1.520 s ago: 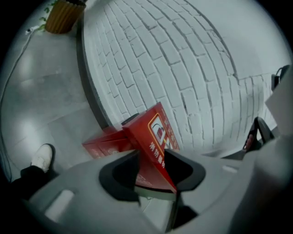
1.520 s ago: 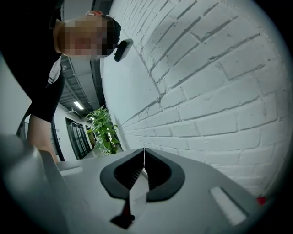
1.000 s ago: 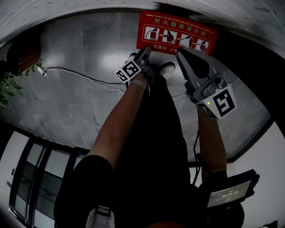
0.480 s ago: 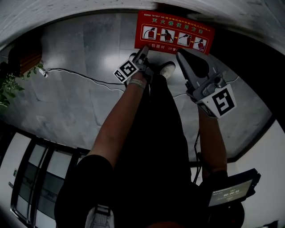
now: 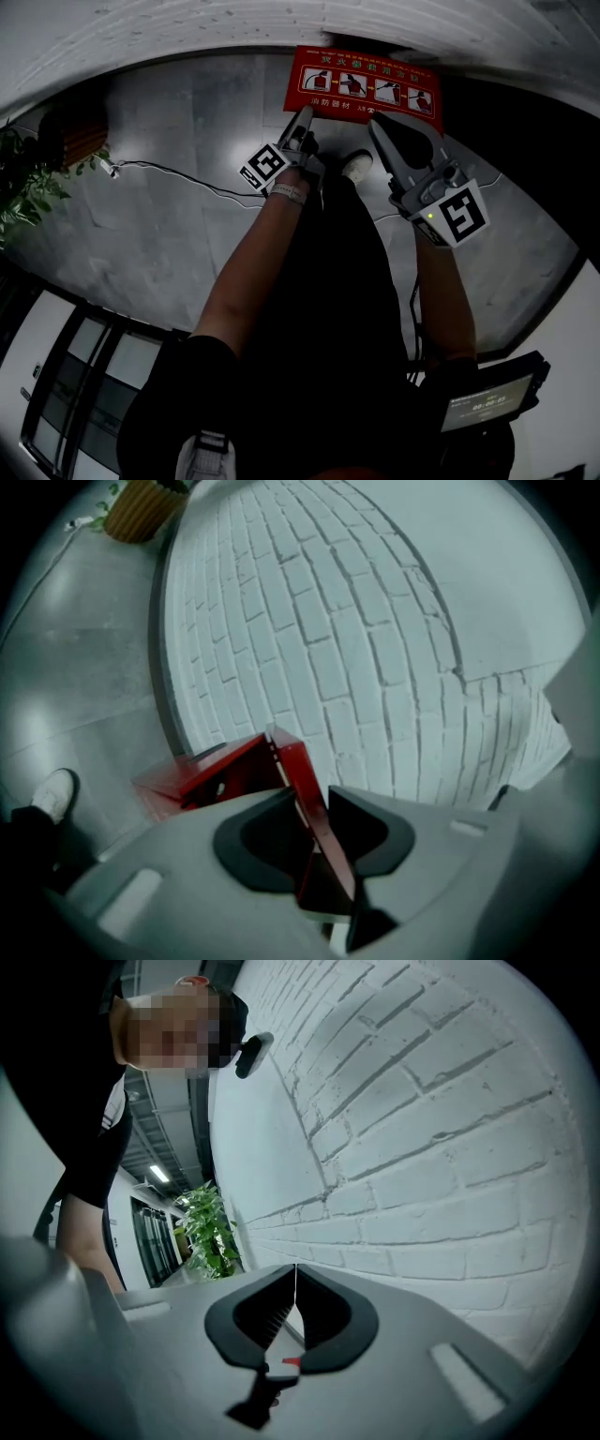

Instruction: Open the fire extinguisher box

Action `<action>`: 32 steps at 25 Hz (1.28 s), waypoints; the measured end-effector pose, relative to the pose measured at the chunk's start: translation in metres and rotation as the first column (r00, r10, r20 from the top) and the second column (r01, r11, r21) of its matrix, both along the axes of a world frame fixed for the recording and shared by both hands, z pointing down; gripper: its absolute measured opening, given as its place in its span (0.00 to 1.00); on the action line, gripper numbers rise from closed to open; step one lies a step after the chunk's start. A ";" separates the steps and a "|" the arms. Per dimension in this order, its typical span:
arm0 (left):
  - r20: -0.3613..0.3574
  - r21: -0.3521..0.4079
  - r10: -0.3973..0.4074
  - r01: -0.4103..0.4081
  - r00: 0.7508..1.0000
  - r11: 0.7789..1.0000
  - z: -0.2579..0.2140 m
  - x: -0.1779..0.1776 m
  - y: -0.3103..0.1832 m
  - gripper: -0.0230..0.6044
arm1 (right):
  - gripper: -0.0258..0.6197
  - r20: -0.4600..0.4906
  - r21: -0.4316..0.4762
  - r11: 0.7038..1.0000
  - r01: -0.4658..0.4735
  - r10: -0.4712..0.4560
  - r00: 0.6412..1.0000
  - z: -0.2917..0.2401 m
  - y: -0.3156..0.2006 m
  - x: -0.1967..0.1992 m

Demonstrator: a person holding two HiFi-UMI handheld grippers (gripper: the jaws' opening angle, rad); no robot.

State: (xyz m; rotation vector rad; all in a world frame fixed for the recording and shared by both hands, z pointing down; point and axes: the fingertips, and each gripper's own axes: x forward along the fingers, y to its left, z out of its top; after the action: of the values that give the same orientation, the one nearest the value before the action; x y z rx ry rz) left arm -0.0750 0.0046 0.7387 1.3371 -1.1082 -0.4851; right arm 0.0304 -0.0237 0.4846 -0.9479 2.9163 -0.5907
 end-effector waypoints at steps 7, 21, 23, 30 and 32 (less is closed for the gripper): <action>0.101 0.209 0.103 -0.122 0.990 0.970 -0.101 0.001 -0.119 0.21 | 0.06 -0.075 -0.016 1.000 0.003 -0.005 0.997 -0.045 -0.035 -0.006; 0.266 0.269 0.221 -0.293 0.938 0.917 -0.112 0.012 -0.209 0.51 | 0.06 -0.086 -0.027 0.998 -0.055 0.052 0.995 -0.043 -0.040 0.006; 0.263 0.275 0.231 -0.303 0.937 0.913 -0.115 0.012 -0.212 0.53 | 0.06 -0.090 -0.027 0.998 -0.061 0.058 0.994 -0.043 -0.039 0.006; 0.267 0.301 0.285 -0.361 0.921 0.883 -0.125 0.018 -0.190 0.50 | 0.06 -0.083 -0.013 0.997 -0.076 0.074 0.994 -0.045 -0.041 0.005; 0.278 0.346 0.322 -0.407 0.905 0.845 -0.146 0.024 -0.173 0.41 | 0.06 -0.085 -0.004 0.997 -0.072 0.072 0.994 -0.051 -0.040 0.004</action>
State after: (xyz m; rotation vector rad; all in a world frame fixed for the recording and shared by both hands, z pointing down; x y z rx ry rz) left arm -0.0511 -0.1686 0.5926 1.9528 -0.9132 -0.2939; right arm 0.0345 -0.0637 0.4331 -1.1004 2.9404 -0.5708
